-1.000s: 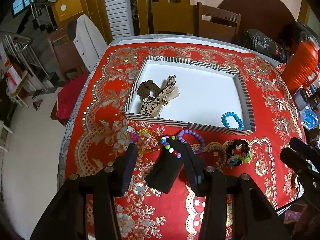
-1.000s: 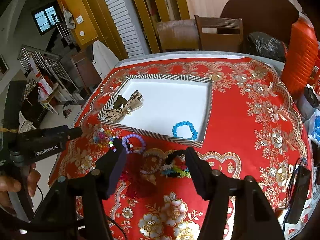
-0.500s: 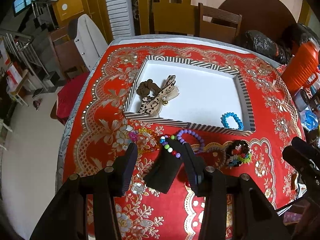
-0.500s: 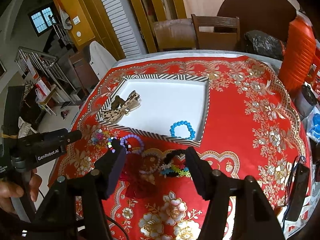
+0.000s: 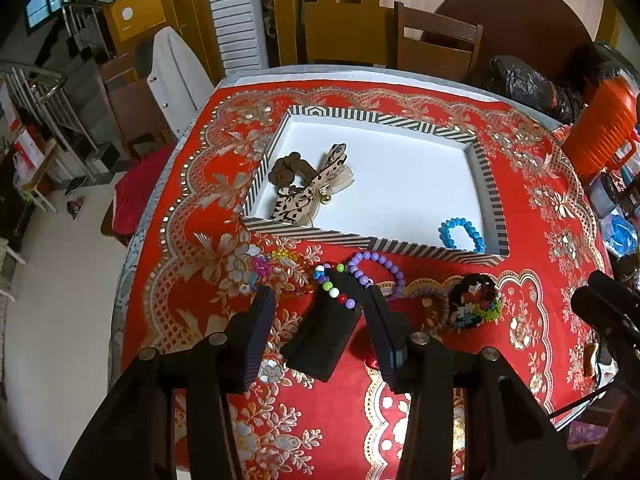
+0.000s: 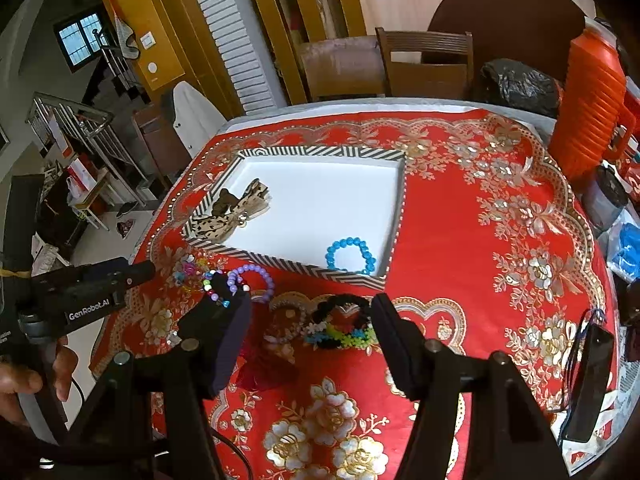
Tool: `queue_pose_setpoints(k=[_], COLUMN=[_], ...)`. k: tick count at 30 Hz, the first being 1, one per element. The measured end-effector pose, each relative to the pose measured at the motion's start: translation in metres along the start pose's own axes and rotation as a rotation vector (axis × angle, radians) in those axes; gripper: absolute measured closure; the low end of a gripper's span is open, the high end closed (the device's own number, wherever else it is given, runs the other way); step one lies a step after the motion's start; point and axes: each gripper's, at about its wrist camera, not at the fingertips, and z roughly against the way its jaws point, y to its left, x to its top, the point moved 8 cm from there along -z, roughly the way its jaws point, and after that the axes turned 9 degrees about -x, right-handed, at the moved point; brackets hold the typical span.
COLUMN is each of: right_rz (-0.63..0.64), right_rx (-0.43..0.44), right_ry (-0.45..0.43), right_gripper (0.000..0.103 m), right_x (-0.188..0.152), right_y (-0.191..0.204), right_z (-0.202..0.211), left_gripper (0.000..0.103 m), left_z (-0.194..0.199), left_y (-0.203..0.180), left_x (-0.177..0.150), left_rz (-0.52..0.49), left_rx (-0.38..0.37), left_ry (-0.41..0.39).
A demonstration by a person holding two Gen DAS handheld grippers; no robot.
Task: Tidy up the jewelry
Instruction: 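Move the left gripper to the purple beaded bracelet and grasp it, then lift the purple beaded bracelet from the pile with the left gripper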
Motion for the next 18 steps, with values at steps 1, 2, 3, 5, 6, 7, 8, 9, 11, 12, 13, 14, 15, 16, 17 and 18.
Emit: queue_pose_setpoints(k=[1, 2, 3, 5, 6, 7, 8, 9, 11, 12, 13, 14, 15, 16, 17, 18], right_rz=[-0.001, -0.003, -0.004, -0.006, -0.007, -0.007, -0.006, -0.004, 0.002, 0.005, 0.008, 0.012, 0.013, 0.011, 0.006, -0.001], right_rx=[-0.001, -0.002, -0.003, 0.000, 0.000, -0.002, -0.003, -0.004, -0.008, -0.010, -0.013, -0.017, -0.023, -0.028, -0.035, -0.038], right_ry=[0.002, 0.002, 0.001, 0.000, 0.001, 0.006, 0.009, 0.012, 0.013, 0.013, 0.013, 0.016, 0.022, 0.029, 0.045, 0.055], right_gripper=[0.038, 0.038, 0.038, 0.038, 0.038, 0.038, 0.038, 0.038, 0.038, 0.038, 0.038, 0.038, 0.038, 0.038, 0.038, 0.038], right_x=[-0.001, -0.002, -0.003, -0.003, -0.004, -0.005, -0.006, -0.007, -0.008, -0.009, -0.010, -0.013, -0.017, -0.019, -0.024, -0.027], right_y=[-0.002, -0.003, -0.004, -0.006, -0.007, -0.009, -0.010, -0.011, -0.012, -0.013, -0.015, -0.018, -0.022, -0.025, -0.030, -0.034], right_z=[0.000, 0.000, 0.000, 0.000, 0.000, -0.001, -0.001, -0.001, -0.001, -0.001, -0.001, -0.001, -0.003, -0.005, -0.008, -0.011], left_gripper=[0.077, 0.077, 0.077, 0.077, 0.077, 0.077, 0.077, 0.077, 0.077, 0.077, 0.077, 0.077, 0.077, 0.077, 0.077, 0.077], left_z=[-0.001, -0.001, -0.001, -0.001, -0.001, -0.001, 0.000, -0.001, -0.001, -0.001, -0.002, -0.002, -0.002, -0.001, -0.002, -0.003], left_y=[0.000, 0.000, -0.001, -0.002, -0.002, -0.003, -0.003, -0.004, -0.004, -0.003, 0.001, 0.005, 0.013, 0.018, 0.024, 0.028], left_x=[0.000, -0.001, -0.001, -0.002, -0.002, -0.002, -0.002, -0.003, -0.004, -0.005, -0.006, -0.008, -0.009, -0.012, -0.014, -0.016], left_rz=[0.001, 0.003, 0.004, 0.005, 0.006, 0.007, 0.006, 0.006, 0.003, 0.005, 0.017, 0.028, 0.040, 0.048, 0.056, 0.065], left_rx=[0.001, 0.001, -0.001, -0.002, -0.003, -0.005, -0.007, -0.008, -0.024, -0.036, -0.053, -0.059, -0.060, -0.058, -0.058, -0.060], left_ry=[0.002, 0.003, 0.003, 0.004, 0.004, 0.003, 0.002, 0.003, 0.009, 0.015, 0.027, 0.032, 0.034, 0.034, 0.040, 0.047])
